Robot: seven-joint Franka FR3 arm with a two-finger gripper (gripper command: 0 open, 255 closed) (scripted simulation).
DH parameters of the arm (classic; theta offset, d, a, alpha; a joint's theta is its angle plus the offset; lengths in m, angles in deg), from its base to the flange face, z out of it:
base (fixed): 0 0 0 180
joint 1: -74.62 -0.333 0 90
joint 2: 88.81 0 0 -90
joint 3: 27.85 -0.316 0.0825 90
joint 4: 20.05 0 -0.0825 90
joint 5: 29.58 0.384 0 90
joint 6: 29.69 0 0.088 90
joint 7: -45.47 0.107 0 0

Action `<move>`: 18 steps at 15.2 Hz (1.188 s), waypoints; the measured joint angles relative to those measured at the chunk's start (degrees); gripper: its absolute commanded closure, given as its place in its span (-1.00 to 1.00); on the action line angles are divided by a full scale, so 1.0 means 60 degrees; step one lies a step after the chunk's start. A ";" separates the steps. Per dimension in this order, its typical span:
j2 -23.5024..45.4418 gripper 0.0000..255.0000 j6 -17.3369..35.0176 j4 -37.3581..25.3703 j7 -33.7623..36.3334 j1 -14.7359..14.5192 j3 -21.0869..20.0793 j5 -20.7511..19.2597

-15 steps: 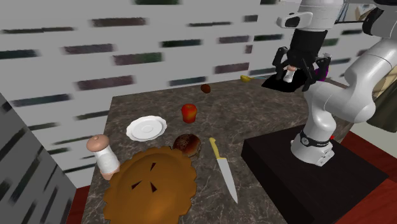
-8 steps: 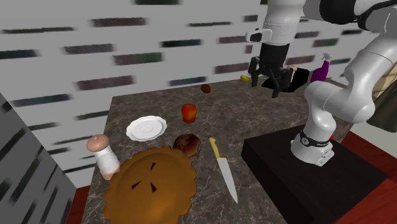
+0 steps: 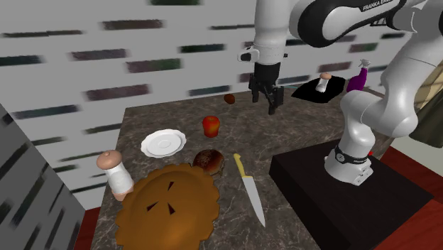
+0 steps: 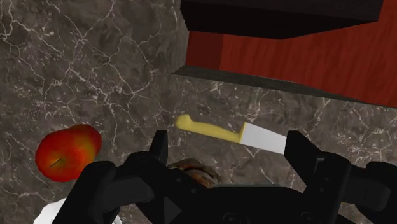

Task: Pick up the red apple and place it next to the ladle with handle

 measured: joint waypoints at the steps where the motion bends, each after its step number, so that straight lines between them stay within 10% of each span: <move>1: 0.0327 -1.00 0.0144 -0.0152 -0.0059 0.0041 0.0084 0.0000; 18: 0.6313 -1.00 0.0881 -0.4807 -0.1507 0.1258 0.1211 0.0839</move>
